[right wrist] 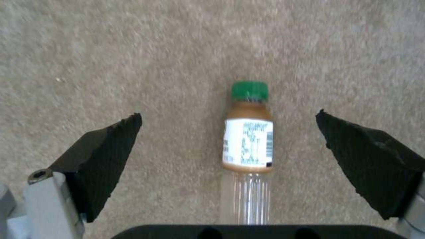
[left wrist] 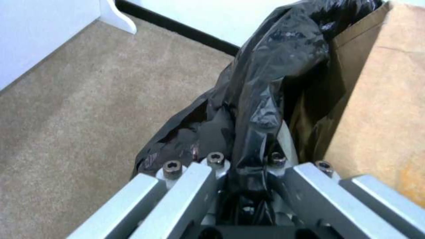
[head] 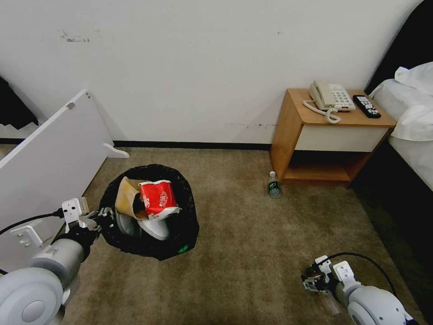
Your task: Pick up the trash bin, then pick up the garbage from the floor and place it into the trash bin.
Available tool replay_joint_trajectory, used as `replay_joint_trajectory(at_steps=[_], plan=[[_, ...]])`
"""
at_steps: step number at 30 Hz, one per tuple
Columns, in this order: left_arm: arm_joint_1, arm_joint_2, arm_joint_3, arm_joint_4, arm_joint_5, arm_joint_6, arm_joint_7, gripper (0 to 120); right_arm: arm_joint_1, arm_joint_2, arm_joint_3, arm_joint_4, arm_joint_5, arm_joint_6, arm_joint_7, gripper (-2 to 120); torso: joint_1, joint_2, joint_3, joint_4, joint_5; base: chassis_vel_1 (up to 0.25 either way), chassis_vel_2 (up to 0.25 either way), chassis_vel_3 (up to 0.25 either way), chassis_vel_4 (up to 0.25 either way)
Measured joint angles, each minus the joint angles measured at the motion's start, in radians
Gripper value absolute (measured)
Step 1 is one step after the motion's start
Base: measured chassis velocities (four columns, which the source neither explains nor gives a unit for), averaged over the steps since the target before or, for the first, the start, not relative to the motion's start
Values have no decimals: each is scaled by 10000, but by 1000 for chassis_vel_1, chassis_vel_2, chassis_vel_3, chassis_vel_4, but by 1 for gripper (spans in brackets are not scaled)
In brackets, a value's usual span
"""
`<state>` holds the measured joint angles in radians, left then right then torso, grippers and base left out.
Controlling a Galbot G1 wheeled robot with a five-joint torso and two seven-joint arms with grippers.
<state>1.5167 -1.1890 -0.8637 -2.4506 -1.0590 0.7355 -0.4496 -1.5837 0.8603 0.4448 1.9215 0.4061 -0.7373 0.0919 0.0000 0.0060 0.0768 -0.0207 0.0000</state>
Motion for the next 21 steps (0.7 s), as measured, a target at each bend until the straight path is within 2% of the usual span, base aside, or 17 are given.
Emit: replay_joint_trajectory(at_steps=[21], plan=[[-18,9,-10,21,0,0,18,1,237,232,-110,-1346,521,18,-21,100,0,0,0,0,0,0,0,0,0]])
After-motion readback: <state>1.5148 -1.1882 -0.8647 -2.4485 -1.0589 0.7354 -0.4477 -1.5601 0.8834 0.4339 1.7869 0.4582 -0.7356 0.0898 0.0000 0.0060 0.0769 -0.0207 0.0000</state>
